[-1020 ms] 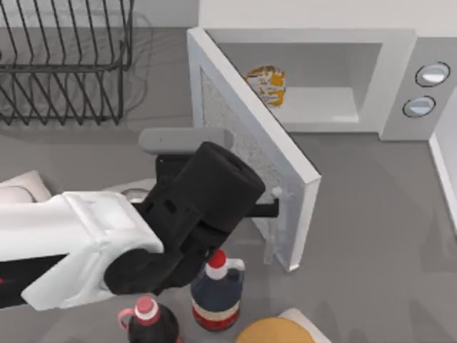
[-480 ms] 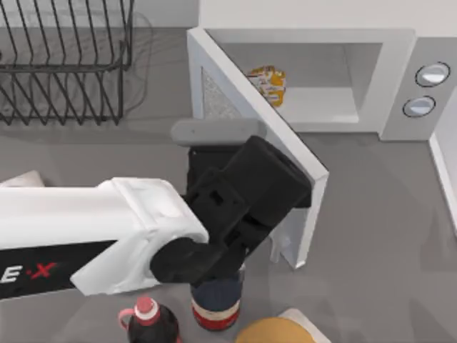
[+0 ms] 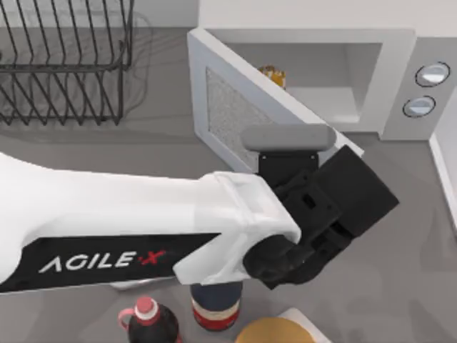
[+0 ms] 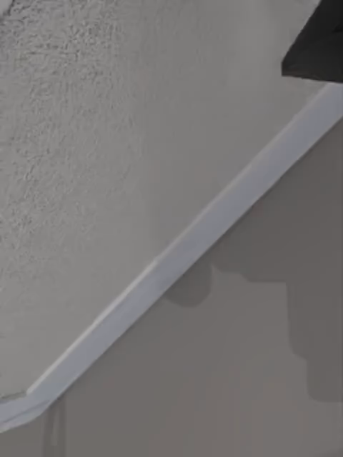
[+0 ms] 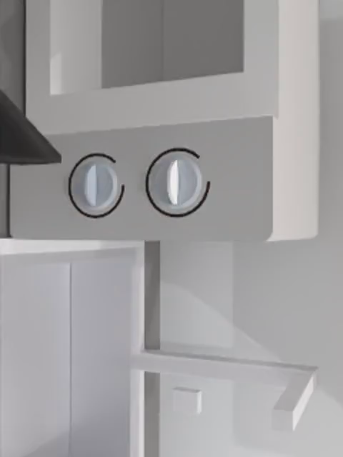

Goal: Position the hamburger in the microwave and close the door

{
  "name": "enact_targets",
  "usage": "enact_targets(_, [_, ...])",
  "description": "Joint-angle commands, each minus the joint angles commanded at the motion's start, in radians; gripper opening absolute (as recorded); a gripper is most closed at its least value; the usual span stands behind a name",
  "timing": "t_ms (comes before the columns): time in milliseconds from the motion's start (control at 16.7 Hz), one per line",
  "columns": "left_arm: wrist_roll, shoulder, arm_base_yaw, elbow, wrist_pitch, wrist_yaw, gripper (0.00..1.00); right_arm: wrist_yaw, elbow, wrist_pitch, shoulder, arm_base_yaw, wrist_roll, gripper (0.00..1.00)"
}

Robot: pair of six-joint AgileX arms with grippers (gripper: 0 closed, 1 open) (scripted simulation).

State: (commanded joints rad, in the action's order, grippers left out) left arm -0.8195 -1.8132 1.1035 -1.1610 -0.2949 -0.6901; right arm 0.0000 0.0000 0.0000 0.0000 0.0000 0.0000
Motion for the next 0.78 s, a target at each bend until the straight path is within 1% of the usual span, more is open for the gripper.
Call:
enact_targets(420, [-0.013,-0.019,0.011,-0.019,-0.013,-0.006,0.0,0.0,0.0,0.0,0.0,0.0,0.0,1.0])
enact_targets(600, [-0.044,-0.109,0.047,-0.123,-0.075,-0.026,0.0,0.0,0.0,0.0,0.0,0.0,0.0,1.0])
enact_targets(780, [-0.069,-0.21,0.071,-0.303,-0.137,-0.035,0.0,0.0,0.0,0.0,0.0,0.0,0.0,1.0])
